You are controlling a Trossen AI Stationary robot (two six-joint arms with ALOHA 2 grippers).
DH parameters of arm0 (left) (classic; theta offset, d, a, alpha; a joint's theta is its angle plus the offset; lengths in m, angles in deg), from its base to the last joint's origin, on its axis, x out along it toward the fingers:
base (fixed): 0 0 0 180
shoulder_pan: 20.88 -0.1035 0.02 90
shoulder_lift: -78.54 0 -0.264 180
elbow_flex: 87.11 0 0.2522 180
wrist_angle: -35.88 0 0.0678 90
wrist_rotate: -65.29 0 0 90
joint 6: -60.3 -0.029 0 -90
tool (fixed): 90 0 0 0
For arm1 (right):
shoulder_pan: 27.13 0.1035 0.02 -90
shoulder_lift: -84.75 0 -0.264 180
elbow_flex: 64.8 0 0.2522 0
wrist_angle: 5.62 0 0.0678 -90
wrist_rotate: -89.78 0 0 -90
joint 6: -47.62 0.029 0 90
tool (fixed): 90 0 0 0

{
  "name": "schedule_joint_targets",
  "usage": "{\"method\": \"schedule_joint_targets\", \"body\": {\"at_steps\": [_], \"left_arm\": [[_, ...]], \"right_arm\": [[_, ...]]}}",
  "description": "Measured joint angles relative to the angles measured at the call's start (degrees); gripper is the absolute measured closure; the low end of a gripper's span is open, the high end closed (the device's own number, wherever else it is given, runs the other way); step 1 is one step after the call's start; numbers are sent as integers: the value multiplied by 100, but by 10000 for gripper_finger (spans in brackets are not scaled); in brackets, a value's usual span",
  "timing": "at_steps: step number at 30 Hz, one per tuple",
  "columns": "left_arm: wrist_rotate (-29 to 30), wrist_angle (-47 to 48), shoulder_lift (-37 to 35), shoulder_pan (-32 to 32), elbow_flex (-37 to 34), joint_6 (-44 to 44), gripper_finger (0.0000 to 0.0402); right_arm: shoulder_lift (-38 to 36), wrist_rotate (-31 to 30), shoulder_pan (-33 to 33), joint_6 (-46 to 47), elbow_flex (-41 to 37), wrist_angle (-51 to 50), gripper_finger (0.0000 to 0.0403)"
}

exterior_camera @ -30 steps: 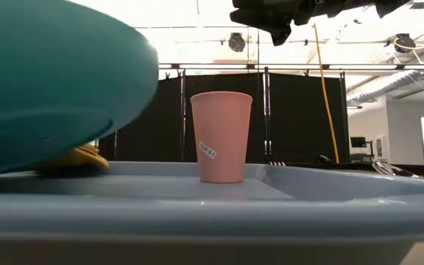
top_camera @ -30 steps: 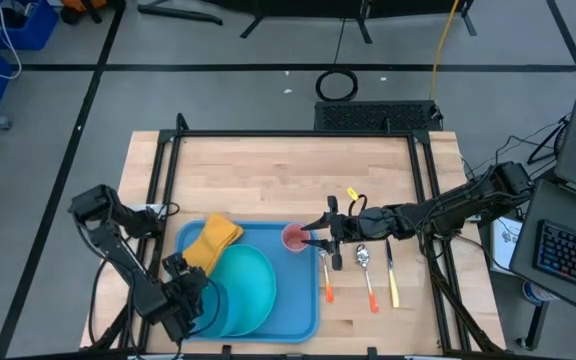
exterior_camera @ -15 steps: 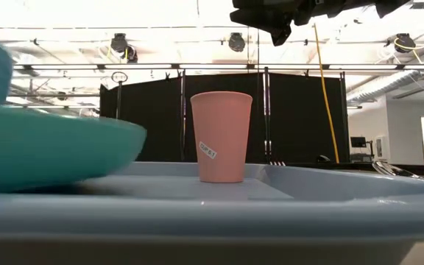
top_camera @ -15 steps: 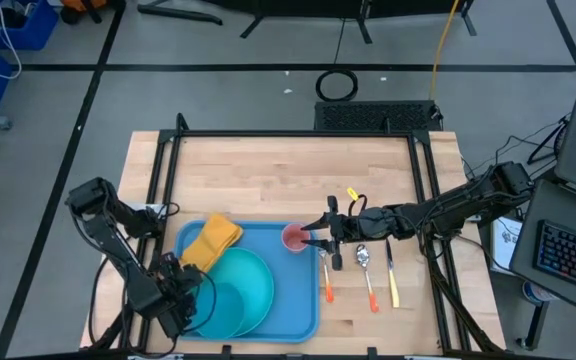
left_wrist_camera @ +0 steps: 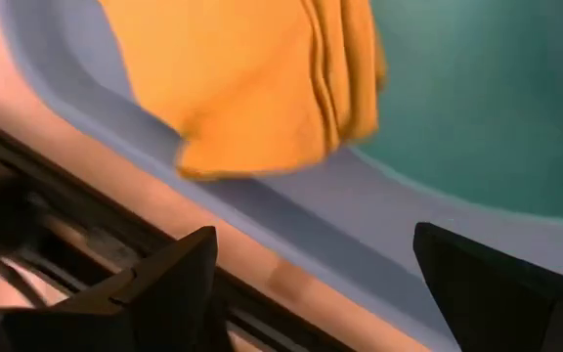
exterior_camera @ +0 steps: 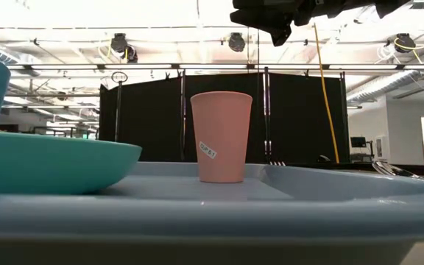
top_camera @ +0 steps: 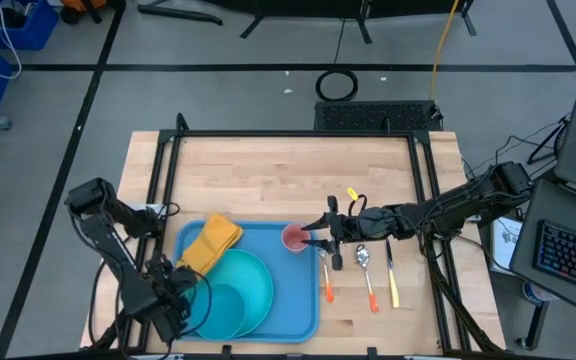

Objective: Set up tray
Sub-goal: Put the yellow table napkin on top of the blue tray to the left of the green plate

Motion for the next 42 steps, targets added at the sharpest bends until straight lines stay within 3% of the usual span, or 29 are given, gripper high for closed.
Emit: {"method": "schedule_joint_targets", "body": {"at_steps": [11, 15, 25, 32, 42], "left_arm": [[-257, -843, 5, 65, -608, 413, 51], [-85, -1446, 5, 68, -844, 431, 51], [1248, -1887, 5, 1, -891, 413, 51], [2176, -1896, 5, -193, -902, -106, 51], [1751, -2000, 127, -208, -1008, -549, 52]], "right_arm": [[0, 4, 0, 0, 0, -2, 268], [0, 4, 0, 0, 0, -2, 268], [0, 4, 0, 0, 0, -2, 268], [0, 4, 0, 0, 0, -2, 268], [39, 2, 0, 4, -2, -103, 268]]}}
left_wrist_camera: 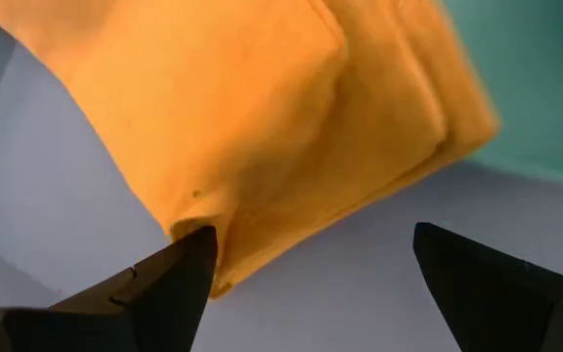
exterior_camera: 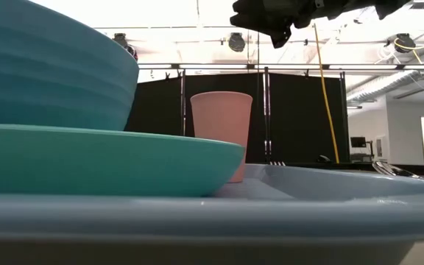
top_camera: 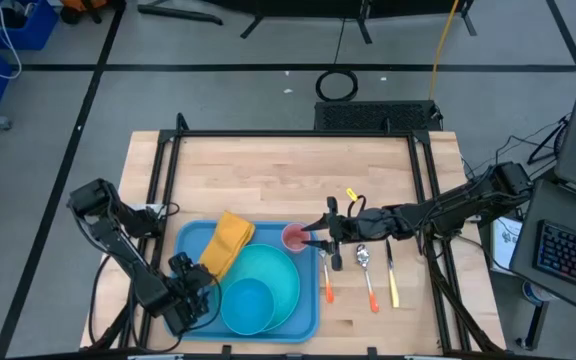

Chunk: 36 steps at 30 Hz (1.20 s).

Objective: Set up tray
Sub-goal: Put the yellow table napkin on top of the blue tray to the left of the green plate

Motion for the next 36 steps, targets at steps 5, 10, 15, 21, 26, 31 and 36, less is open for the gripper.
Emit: {"method": "schedule_joint_targets", "body": {"at_steps": [5, 10, 15, 21, 26, 31, 36], "left_arm": [[73, -97, 334, 98, -43, 37, 84], [232, -210, 451, 146, -45, 256, 146], [165, -159, 412, 255, 1, 569, 204], [543, -182, 420, 398, 10, 494, 252], [1016, -220, 420, 378, 10, 184, 260], [1025, -337, 416, 297, 10, -131, 261], [938, -441, 416, 273, 14, -192, 261]], "right_arm": [[0, 0, 0, 66, 0, -24, 268], [0, -15, 0, 66, 0, -4, 268], [0, -15, -33, 84, 0, -12, 268], [0, -15, -33, 101, 0, -33, 268], [0, -15, -33, 101, 0, -31, 268], [0, -15, -35, 101, 0, -33, 268], [0, -15, -37, 101, 0, -35, 268]]}}
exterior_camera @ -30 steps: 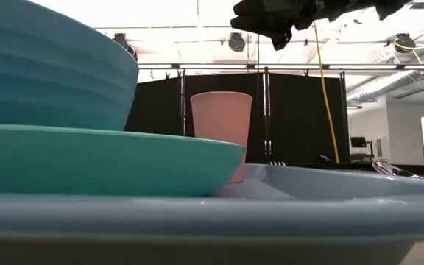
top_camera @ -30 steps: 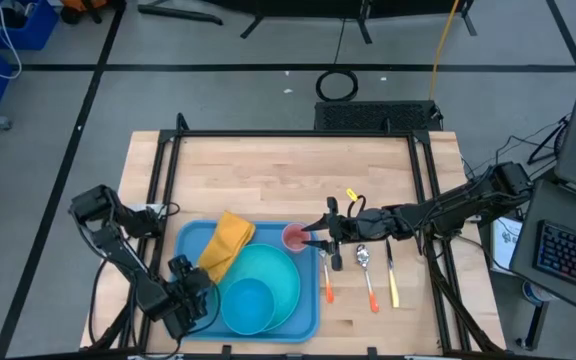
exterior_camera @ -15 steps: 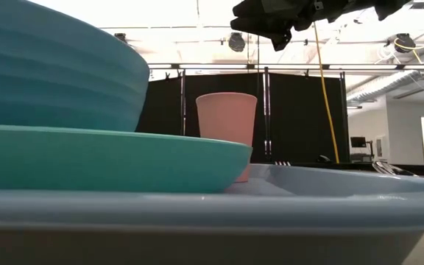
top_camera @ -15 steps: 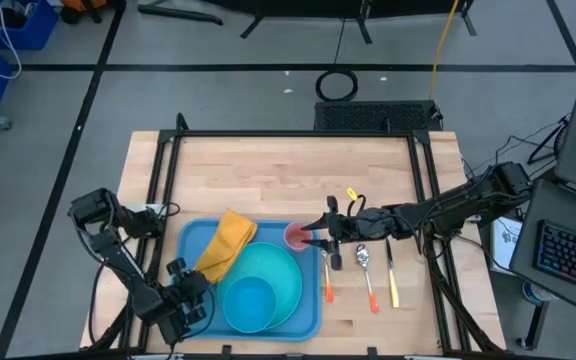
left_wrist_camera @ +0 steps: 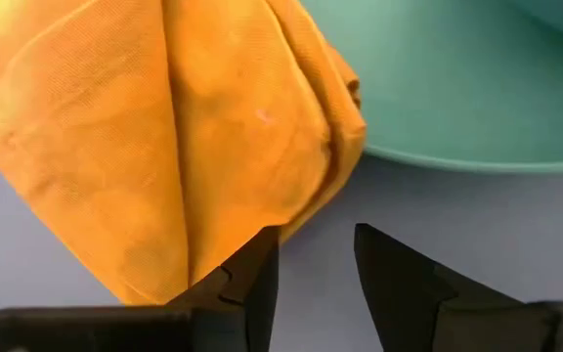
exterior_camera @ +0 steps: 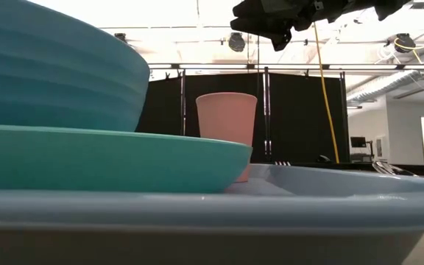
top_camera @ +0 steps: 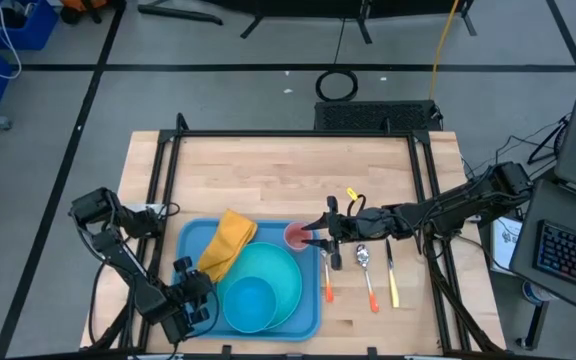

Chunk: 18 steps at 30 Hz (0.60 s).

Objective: Set up tray
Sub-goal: Put the yellow table napkin on top of the blue tray to the left of the green plate

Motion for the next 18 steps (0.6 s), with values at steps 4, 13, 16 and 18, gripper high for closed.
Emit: {"method": "schedule_joint_targets", "body": {"at_steps": [4, 13, 16, 18], "left_arm": [[19, -19, 0, 0, 2, 140, 258], [-12, 142, -7, -4, 7, 543, 177], [-8, 187, -7, 6, 7, 661, 155], [-3, 182, -7, 26, 7, 692, 150]], "right_arm": [[0, 0, 0, 0, 0, -2, 268], [0, 0, 0, 0, 0, -18, 268], [0, 0, 0, 2, 0, -22, 268], [0, 0, 0, 0, 0, -22, 268]]}}
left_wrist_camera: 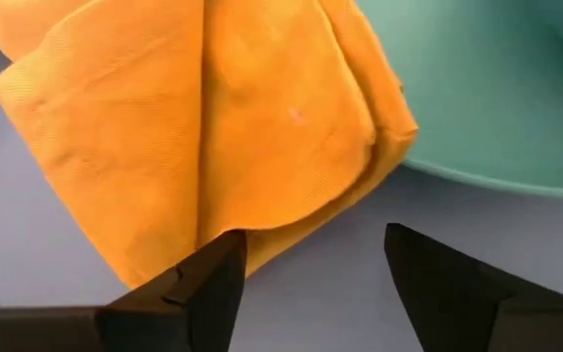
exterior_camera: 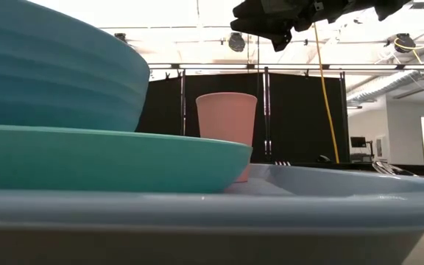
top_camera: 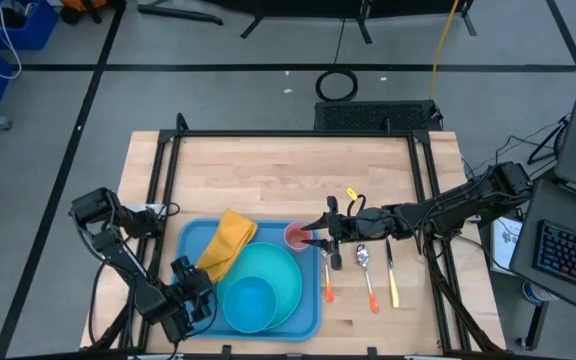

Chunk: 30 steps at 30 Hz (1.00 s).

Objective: Set up tray
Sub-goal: Put the yellow table napkin on top of the blue tray to the left of the green plate

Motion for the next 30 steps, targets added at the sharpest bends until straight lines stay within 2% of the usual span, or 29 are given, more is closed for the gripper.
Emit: {"method": "schedule_joint_targets", "body": {"at_steps": [11, 19, 23, 30], "left_arm": [[161, 193, -4, 90, 271, -49, 149], [182, 722, -6, 81, 473, -48, 149], [313, 555, -6, 69, 379, -155, 149], [165, 233, -4, -54, 194, -345, 149]], "right_arm": [[0, 0, 0, 39, 0, -17, 268], [0, 0, 0, 46, 0, -63, 268], [0, 0, 0, 45, 0, -68, 268], [0, 0, 0, 44, 0, -76, 268]]}}
